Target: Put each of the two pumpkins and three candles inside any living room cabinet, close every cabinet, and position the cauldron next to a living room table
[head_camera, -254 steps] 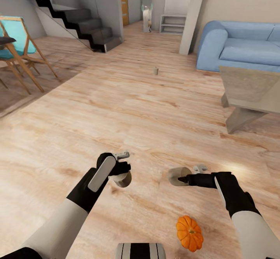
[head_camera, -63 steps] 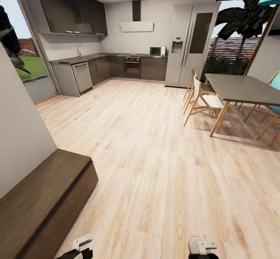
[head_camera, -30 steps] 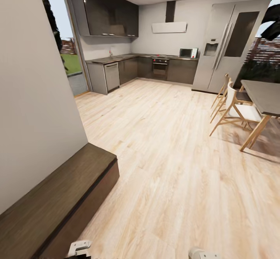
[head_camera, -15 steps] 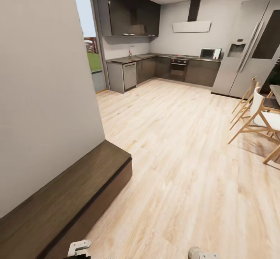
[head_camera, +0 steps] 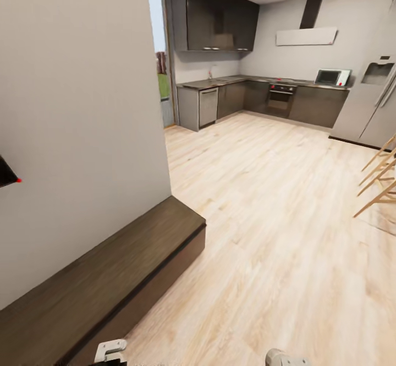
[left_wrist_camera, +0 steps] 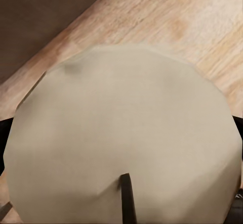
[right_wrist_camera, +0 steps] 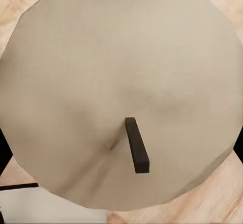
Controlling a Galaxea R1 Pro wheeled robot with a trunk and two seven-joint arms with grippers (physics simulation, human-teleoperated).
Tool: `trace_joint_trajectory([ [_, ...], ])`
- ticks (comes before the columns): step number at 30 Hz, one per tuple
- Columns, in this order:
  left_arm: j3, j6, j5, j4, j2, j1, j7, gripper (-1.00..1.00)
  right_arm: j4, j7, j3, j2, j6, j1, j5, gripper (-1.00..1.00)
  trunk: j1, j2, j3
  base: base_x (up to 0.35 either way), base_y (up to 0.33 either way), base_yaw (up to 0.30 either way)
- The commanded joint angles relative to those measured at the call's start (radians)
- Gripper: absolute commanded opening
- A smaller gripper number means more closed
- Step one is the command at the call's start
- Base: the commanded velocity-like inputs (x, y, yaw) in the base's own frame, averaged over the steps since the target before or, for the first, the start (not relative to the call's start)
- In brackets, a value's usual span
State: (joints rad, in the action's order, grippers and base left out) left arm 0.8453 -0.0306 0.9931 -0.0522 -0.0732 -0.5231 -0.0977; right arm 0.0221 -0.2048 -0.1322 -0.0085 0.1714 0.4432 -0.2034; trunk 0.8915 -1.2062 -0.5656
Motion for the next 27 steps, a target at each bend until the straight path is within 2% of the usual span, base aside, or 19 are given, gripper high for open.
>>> trace_joint_trajectory([
  [1,0.000,0.000,-0.001,0.000,0.000,0.000,0.001,-1.00,0.000,-0.001,0.000,0.000,0.000,0.000,0.000,-1.00,-0.004,0.007,0.003,0.000,0.000,0.283],
  [27,0.000,0.000,-0.001,0.000,0.003,0.000,0.001,-1.00,0.001,-0.001,0.000,0.001,-0.001,-0.001,0.001,-1.00,-0.104,0.189,0.074,0.000,0.000,0.283],
])
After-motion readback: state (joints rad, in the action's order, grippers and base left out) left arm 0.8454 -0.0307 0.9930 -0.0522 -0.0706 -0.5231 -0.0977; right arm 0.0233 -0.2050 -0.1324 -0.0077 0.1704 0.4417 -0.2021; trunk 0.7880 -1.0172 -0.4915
